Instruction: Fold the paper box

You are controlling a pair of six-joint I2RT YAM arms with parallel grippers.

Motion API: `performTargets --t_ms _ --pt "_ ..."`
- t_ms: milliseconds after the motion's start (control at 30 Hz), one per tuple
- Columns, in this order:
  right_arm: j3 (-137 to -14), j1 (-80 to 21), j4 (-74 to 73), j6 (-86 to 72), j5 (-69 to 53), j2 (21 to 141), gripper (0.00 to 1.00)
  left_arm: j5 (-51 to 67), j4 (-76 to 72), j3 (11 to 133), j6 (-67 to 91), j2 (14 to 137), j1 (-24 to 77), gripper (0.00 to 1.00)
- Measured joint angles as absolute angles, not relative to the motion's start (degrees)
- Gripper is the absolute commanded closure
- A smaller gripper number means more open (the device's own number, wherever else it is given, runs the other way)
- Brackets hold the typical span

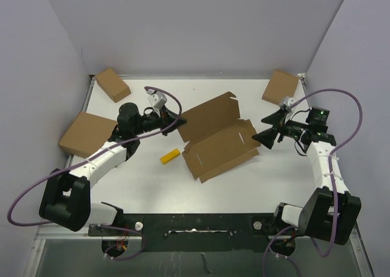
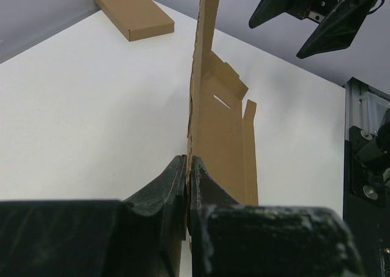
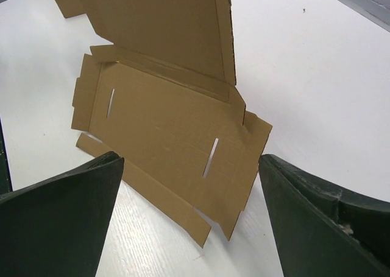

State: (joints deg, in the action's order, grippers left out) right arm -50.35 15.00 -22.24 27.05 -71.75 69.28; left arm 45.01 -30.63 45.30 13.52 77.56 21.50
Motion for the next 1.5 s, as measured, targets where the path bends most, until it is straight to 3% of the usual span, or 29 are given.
performTargets --t_ms 367,767,1100,1267,1500 --pt "-49.89 15.38 -18.39 24.10 -71.55 71.96 0.12 44.23 -29.89 44.71 10.52 77.28 23.62 1.00" --pt "-50.81 19.20 -15.31 14.41 -61.49 80.49 0.64 44.53 -30.00 44.71 10.96 75.53 23.68 1.00" --pt "-54.06 18.50 -16.12 16.38 -64.75 80.36 0.66 47.94 -32.29 44.69 15.00 75.09 23.09 1.00" --pt "-59.31 12.93 -20.53 21.52 -63.20 80.36 0.74 51.16 -36.69 44.69 19.46 75.11 22.00 1.00" --pt "-63.22 9.41 -25.63 25.54 -64.97 78.65 0.75 53.93 -39.29 44.66 22.98 75.11 20.80 1.00"
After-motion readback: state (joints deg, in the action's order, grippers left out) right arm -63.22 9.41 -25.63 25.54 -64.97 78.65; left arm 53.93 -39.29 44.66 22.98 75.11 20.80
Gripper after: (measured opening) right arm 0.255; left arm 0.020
